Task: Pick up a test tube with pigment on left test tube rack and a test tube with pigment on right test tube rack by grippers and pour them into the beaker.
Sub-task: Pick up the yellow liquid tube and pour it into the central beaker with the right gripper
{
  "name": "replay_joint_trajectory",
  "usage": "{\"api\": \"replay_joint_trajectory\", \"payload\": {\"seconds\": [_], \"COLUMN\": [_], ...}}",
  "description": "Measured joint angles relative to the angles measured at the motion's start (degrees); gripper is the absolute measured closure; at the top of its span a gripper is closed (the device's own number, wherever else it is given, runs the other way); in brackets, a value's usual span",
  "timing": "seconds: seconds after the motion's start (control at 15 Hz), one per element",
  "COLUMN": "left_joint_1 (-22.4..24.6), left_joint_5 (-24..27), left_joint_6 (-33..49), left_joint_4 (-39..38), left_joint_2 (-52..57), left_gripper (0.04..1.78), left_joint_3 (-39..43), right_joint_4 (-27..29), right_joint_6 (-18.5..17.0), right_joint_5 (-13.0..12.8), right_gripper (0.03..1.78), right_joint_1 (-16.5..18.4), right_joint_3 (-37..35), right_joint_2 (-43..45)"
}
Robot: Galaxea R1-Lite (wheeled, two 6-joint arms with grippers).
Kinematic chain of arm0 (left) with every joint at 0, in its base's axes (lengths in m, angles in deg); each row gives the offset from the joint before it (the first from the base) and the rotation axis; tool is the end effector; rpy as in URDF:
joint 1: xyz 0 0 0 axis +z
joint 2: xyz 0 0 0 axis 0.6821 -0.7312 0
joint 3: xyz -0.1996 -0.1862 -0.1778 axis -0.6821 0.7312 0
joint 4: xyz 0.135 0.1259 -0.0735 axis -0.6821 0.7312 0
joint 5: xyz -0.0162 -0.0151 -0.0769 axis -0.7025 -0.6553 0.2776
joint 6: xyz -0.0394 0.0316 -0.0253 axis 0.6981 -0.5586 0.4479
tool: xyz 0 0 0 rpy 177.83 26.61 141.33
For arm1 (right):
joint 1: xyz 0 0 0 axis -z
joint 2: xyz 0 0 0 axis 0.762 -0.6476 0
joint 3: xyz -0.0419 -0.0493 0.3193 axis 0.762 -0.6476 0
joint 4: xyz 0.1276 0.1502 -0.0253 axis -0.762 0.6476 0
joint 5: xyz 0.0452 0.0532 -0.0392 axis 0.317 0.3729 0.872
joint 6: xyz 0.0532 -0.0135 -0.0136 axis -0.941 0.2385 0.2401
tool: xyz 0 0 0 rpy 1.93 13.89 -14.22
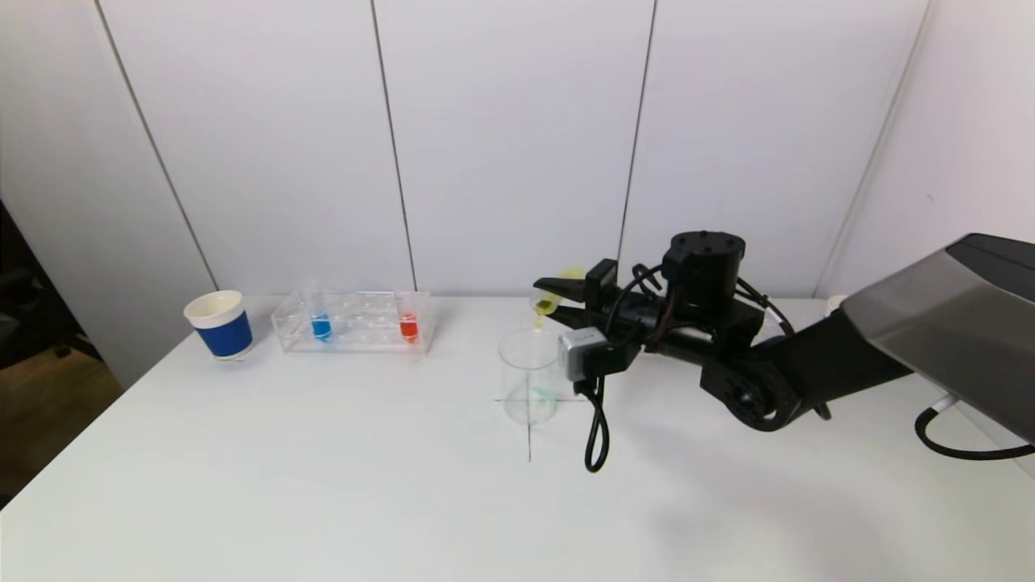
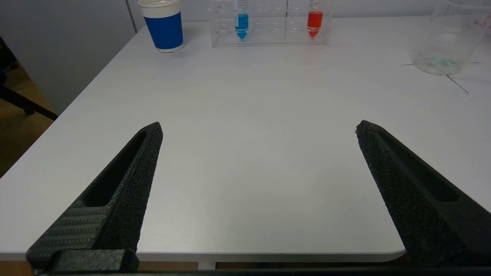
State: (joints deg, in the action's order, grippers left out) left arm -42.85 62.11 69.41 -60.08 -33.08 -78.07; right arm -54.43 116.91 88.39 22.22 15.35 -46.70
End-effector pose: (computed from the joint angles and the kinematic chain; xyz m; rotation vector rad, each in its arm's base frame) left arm -0.0068 0.0001 0.0762 0.0058 0.0183 0.0046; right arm 0.4073 0.2410 0.1278 -1.4182 -0.6525 0.8425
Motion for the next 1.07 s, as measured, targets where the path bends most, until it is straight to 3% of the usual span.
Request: {"api": "replay_joint_trajectory", "payload": {"seconds": [1.07], "left_joint_1": [0.0], "left_joint_5": [0.0], "left_joint_6": [0.0], "left_joint_4": [0.0], "left_joint_2": [0.0], "left_gripper": [0.06], "left_joint_3": [0.0], "right_joint_4": [1.0], "right_joint_6": [6.5], "right_joint_5": [0.0], "right_gripper": [1.35], "right_joint_1": [-0.1], "right_joint_3": [0.0], "right_joint_2": [0.4]}}
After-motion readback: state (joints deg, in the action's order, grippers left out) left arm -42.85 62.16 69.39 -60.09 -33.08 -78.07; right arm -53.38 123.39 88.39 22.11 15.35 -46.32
